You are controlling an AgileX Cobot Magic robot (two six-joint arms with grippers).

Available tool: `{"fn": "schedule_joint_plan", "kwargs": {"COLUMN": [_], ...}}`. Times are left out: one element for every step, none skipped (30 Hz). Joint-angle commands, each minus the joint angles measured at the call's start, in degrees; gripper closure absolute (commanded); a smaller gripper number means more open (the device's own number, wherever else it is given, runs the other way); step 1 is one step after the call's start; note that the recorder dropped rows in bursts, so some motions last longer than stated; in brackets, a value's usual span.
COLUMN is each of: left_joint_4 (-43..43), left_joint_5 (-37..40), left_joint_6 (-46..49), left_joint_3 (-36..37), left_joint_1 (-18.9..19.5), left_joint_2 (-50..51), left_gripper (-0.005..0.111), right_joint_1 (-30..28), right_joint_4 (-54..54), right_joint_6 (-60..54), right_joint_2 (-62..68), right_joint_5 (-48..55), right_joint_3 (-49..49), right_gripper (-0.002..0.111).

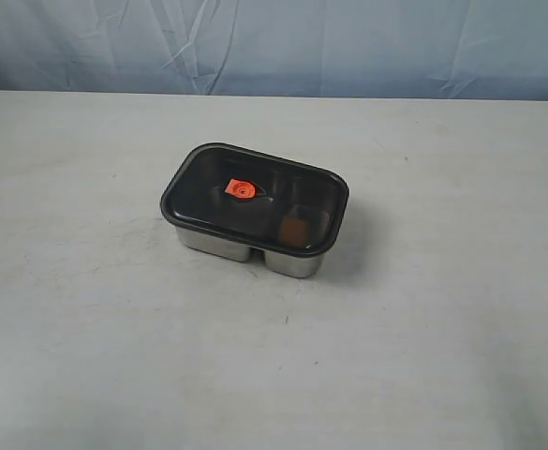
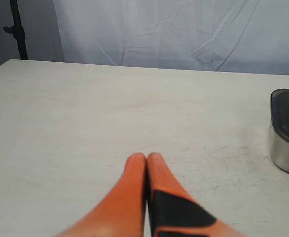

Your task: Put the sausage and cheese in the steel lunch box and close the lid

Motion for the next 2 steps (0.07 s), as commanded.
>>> {"fn": "schedule_joint_plan", "kwargs": {"left_joint_4": [0.23, 0.23], "left_joint_5": [-0.48, -0.48], "left_joint_6": [-0.03, -0.03], "left_joint_3": [0.24, 0.24], "left_joint_1": [0.09, 0.09], "left_joint_2": [-0.31, -0.31], "left_gripper": [0.107, 0.107], "right_joint_1": [-0.31, -0.31], "right_joint_4": [-0.16, -0.16], "right_joint_6": [-0.22, -0.22], "right_joint_2": [-0.39, -0.39], "right_joint_5": [-0.09, -0.09], "right_joint_3": [0.1, 0.1], "right_gripper": [0.109, 0.109]}}
